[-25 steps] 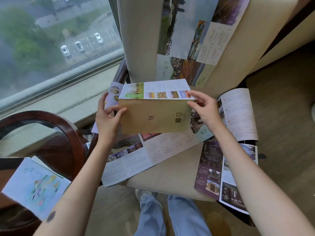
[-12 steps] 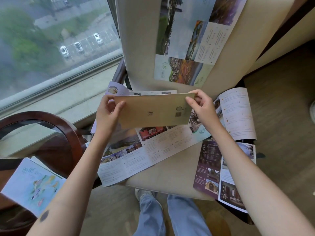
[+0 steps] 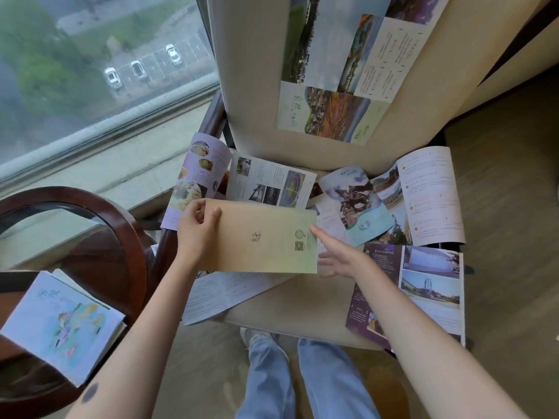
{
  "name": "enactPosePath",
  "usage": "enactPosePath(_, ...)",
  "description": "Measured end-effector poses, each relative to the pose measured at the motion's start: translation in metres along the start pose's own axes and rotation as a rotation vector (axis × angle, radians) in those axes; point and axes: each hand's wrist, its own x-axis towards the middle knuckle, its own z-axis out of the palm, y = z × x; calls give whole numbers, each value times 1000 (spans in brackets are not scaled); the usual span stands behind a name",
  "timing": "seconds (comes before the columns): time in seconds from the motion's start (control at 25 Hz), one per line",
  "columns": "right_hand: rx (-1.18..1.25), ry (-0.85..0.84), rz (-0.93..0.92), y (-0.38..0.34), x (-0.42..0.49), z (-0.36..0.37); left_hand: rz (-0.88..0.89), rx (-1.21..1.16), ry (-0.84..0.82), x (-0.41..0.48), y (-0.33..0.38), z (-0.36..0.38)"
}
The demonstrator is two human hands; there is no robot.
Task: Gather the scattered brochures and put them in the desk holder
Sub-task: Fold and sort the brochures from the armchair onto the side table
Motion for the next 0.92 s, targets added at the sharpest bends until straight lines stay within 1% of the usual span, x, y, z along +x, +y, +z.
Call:
enactPosePath(0.04, 87, -57, 36, 7, 4, 4, 0, 20, 0, 0, -7, 1)
enactPosePath(0.12, 190, -75, 25, 12, 11, 11, 1, 35, 10, 1, -20, 1)
enactPosePath(0.24, 209, -1, 40, 11, 18, 13, -30, 43, 51, 3, -36, 1)
enactPosePath(0.4, 215, -48, 187, 19, 29, 7, -59, 84, 69, 3, -58, 7)
enactPosePath(0.48, 178, -52, 202, 28, 38, 8, -65, 89, 68, -1, -72, 12)
enactPosePath(0.6, 85, 83, 61, 41, 54, 12, -147, 101, 72, -8, -95, 22)
enactPosePath(0.68, -2, 130, -19, 46, 62, 15, -206, 109, 69, -9, -111, 28)
enactPosePath(0.8, -136, 217, -78, 46, 80, 11, -216, 113, 49, -2, -129, 38)
enactPosePath(0.92, -276, 338, -160, 38, 97, 3, -212, 164, 84, 9, -142, 47)
